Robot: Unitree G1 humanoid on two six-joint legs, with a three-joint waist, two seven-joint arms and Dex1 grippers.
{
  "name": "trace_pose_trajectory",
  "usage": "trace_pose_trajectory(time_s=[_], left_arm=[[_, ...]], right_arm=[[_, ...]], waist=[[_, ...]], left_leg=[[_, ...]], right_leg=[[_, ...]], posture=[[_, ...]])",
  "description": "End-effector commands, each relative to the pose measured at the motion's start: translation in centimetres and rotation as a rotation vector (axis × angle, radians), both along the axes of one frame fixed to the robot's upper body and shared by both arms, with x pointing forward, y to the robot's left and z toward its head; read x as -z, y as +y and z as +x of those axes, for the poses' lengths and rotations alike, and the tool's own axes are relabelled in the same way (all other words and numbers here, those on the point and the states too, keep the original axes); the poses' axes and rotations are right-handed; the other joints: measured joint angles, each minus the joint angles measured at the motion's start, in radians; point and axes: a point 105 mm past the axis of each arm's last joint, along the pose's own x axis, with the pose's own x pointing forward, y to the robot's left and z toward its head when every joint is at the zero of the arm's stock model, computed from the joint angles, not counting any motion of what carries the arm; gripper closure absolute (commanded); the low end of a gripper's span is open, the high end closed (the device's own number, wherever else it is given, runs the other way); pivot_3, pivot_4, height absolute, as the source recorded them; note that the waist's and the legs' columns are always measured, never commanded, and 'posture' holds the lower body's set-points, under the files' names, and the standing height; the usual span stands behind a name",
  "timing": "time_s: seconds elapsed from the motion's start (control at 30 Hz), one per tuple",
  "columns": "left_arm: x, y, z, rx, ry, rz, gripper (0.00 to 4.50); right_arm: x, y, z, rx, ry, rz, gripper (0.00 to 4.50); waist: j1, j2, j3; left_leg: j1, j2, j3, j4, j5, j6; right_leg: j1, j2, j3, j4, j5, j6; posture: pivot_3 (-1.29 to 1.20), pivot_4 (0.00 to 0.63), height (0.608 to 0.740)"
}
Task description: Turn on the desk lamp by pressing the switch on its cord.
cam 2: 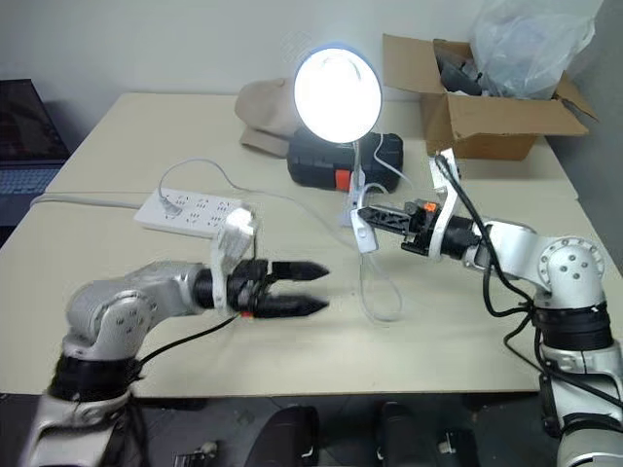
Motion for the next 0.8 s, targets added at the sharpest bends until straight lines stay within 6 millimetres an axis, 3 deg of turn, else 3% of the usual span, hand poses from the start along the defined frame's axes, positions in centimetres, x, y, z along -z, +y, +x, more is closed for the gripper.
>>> trace_pose_trajectory(time_s=[0.03, 0.3, 0.63, 0.7, 0.8], left_arm=[[0.3, 0.6, -0.9, 0.047, -0.168, 0.114, 0.00], [0.7, 1.8, -0.8, 0.005, -0.216, 0.149, 0.00], [0.6, 1.2, 0.0, -0.043, -0.306, 0.125, 0.00], [0.6, 1.1, 0.0, -0.036, -0.318, 0.130, 0.00], [0.6, 1.2, 0.3, -0.047, -0.337, 0.130, 0.00]], right_arm=[[1.2, 0.0, 0.7, 0.081, 0.034, -0.039, 4.12], [4.8, -0.3, 2.1, 0.187, 0.120, -0.135, 4.12], [6.4, -1.0, 2.6, 0.211, 0.098, -0.249, 4.12], [6.6, -1.4, 2.8, 0.235, 0.096, -0.260, 3.41], [6.6, -1.5, 3.0, 0.244, 0.091, -0.263, 2.72]], waist=[[0.002, 0.000, 0.000], [0.006, 0.000, 0.000], [0.005, 0.000, 0.000], [0.005, 0.000, 0.000], [0.005, 0.000, 0.000]], left_leg=[[0.000, 0.000, 0.000, 0.000, 0.000, 0.000], [-0.001, 0.000, 0.000, 0.000, 0.000, 0.000], [-0.001, 0.000, 0.000, 0.000, 0.000, 0.000], [-0.001, 0.000, 0.000, 0.000, 0.000, 0.000], [-0.001, 0.000, 0.000, 0.000, 0.000, 0.000]], right_leg=[[0.000, 0.000, 0.000, 0.000, 0.000, 0.000], [0.000, -0.001, 0.000, -0.001, -0.002, 0.003], [0.000, 0.000, -0.001, -0.001, -0.002, 0.003], [0.000, 0.000, -0.001, 0.000, -0.002, 0.003], [0.000, 0.000, 0.000, 0.000, -0.002, 0.003]], posture=[[0.00, 0.150, 0.740], [0.00, 0.150, 0.740], [0.00, 0.150, 0.740], [0.00, 0.150, 0.740], [0.00, 0.150, 0.740]])
